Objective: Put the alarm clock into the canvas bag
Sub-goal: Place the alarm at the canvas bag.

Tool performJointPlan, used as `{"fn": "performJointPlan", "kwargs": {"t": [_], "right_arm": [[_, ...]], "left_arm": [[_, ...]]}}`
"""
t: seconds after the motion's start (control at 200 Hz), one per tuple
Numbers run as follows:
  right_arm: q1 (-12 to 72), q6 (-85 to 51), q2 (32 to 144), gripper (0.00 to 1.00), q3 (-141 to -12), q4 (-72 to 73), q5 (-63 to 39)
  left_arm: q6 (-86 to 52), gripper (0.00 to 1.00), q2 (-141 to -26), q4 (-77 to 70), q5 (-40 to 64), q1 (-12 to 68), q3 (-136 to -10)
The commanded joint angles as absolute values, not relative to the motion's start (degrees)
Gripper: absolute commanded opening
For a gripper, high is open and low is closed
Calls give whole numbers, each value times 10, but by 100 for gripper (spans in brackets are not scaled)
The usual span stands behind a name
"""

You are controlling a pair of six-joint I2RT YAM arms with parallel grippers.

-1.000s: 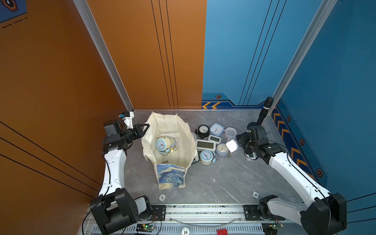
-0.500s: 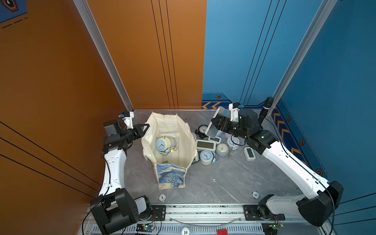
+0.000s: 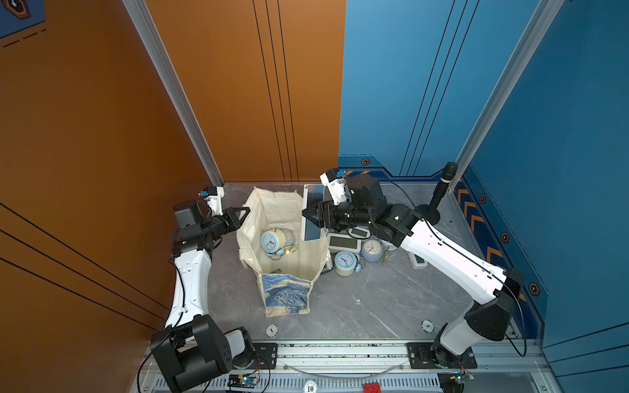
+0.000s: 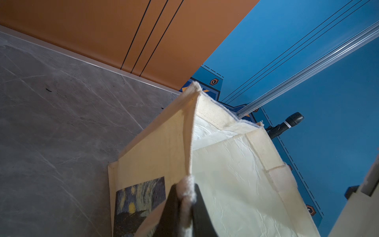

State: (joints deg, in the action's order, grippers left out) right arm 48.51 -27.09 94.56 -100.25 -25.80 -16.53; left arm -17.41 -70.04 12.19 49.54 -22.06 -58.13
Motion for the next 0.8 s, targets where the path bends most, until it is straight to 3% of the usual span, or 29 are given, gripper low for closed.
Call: {"fn": "performJointPlan", "kwargs": {"t": [0.0, 0.395, 0.791], "right_arm": [[508, -232, 983, 38, -1071, -316, -165], [569, -233, 1137, 38, -1210, -426, -102], [576, -283, 1260, 37, -1272, -486, -57]], "left_arm": [[-170, 0, -690, 114, 498, -219, -572], [-170, 0, -691, 114, 498, -220, -572], [-170, 0, -691, 113, 498, -219, -572]]}}
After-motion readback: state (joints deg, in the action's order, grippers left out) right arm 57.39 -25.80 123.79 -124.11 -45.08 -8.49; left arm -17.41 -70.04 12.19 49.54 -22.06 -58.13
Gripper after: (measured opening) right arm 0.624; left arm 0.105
